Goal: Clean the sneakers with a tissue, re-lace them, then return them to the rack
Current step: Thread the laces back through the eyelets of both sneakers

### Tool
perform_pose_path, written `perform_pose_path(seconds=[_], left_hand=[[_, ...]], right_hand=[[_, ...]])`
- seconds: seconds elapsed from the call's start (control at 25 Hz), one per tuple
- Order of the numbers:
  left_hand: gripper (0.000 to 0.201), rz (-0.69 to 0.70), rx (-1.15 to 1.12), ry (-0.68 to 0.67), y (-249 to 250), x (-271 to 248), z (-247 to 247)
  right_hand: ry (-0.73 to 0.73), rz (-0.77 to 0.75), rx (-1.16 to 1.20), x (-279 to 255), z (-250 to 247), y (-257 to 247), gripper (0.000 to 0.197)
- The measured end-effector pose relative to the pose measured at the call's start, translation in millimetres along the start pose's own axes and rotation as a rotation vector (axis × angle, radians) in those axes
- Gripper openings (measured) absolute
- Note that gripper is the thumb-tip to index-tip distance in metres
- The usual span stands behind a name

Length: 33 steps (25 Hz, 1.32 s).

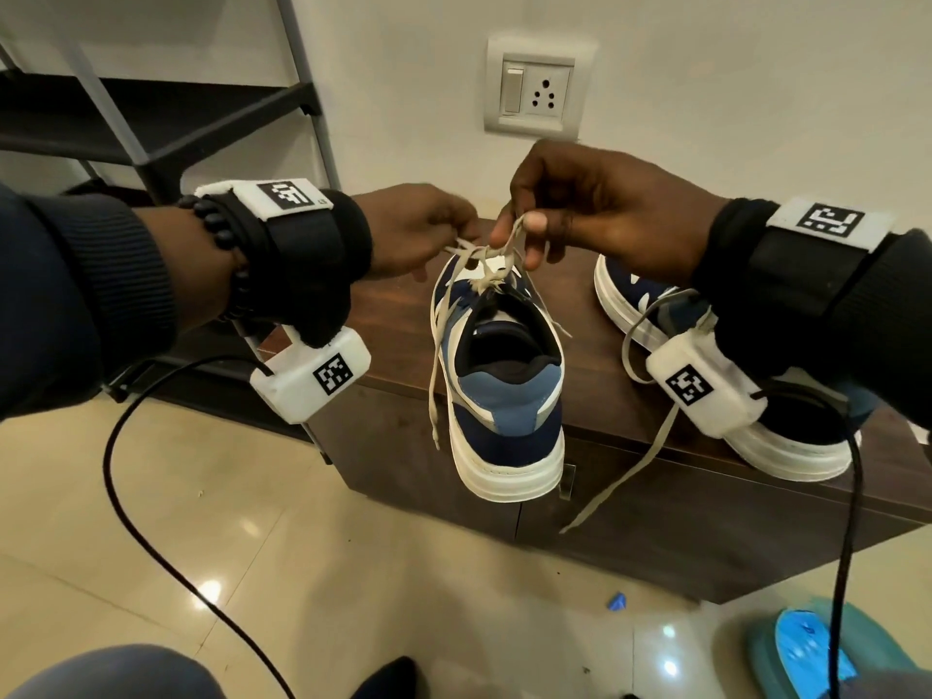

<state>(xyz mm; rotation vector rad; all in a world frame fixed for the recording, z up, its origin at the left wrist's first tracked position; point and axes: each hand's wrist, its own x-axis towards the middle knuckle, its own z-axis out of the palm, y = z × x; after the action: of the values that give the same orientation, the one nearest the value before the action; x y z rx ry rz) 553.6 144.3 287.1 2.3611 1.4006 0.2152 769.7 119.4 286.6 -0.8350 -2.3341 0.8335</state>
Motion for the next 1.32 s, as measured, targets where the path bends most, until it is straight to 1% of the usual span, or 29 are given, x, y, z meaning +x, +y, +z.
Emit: perform_pose_path(seconds=[0.04,0.12,0.2,0.24,0.32,0.4,0.48,0.52,0.6,0.72,0.76,0.8,0.88,0.96,1.0,1.08,1.16,1.24,1.28,1.32], left_hand=[[0.028,-0.016,-0.108,0.023,2.3,-0.4,0.2],[0.027,-0.018,-0.190,0.005,4.8,-1.2,-0.3],[0.022,-0.008,-0.070,-0.082,4.5,-2.8,-1.7],[0.026,0.000,0.006,-0.105,3.8,-3.0,-1.9],[0.029,-0.013,0.080,-0.078,0.8,-0.6,-1.6],[0.021,-0.068,0.204,-0.041,-4.5,2.7,-2.6],[0.018,-0.122,0.300,-0.083,-10.9,3.9,-4.7],[0.015,-0.125,0.297,-0.113,-13.3,3.9,-5.5],[0.004,-0.081,0.200,-0.107,-15.2,2.9,-6.1],[0.009,0.004,-0.045,-0.046,-11.3,0.9,-6.6],[0.008,0.013,-0.107,-0.052,-8.5,0.7,-6.0],[0.009,0.012,-0.139,-0.057,-4.9,0.6,-4.8],[0.011,0.004,-0.147,-0.049,0.4,-0.3,-1.8],[0.005,0.008,-0.143,-0.050,2.9,-0.3,0.9],[0.003,0.013,-0.125,-0.049,3.2,-0.1,1.7],[0.005,0.014,-0.089,-0.039,4.4,0.4,1.9],[0.006,0.002,-0.089,-0.032,3.7,1.3,1.9],[0.010,-0.032,-0.137,-0.053,1.9,1.3,2.7],[0.012,-0.051,-0.170,-0.071,0.7,1.6,3.6],[0.011,-0.065,-0.196,-0.090,-0.5,1.7,5.0]], right_hand=[[0.036,0.002,0.034,2.2,1.3,0.0,0.006],[0.094,0.003,0.046,6.2,2.8,-1.6,0.006],[0.126,-0.006,0.052,9.3,4.1,-4.8,0.006],[0.135,-0.011,0.059,10.0,4.1,-6.4,0.006],[0.120,-0.006,0.084,9.4,3.4,-8.6,0.006],[0.064,0.009,0.111,6.1,2.5,-9.5,0.008],[0.046,0.038,0.110,2.1,4.1,-8.9,0.008],[0.066,0.060,0.100,0.6,4.8,-7.6,0.007],[0.097,0.113,0.065,-0.1,4.9,-3.6,0.012],[-0.005,0.162,-0.035,3.8,5.5,-0.8,0.027],[-0.024,0.182,-0.083,5.3,6.3,-0.4,0.029],[-0.012,0.202,-0.130,6.2,7.2,-0.3,0.031],[0.054,0.212,-0.222,9.1,11.0,-0.4,0.035],[0.062,0.227,-0.331,14.0,15.3,0.3,0.037],[0.044,0.238,-0.385,17.1,17.2,0.9,0.036],[0.022,0.248,-0.436,22.5,19.6,0.8,0.025],[0.059,0.253,-0.380,24.8,18.3,-0.3,0.014],[0.133,0.265,-0.215,22.3,13.8,-1.0,0.004],[0.174,0.266,-0.126,20.1,10.2,-0.8,0.005],[0.211,0.260,-0.035,17.3,6.7,0.5,0.011]])
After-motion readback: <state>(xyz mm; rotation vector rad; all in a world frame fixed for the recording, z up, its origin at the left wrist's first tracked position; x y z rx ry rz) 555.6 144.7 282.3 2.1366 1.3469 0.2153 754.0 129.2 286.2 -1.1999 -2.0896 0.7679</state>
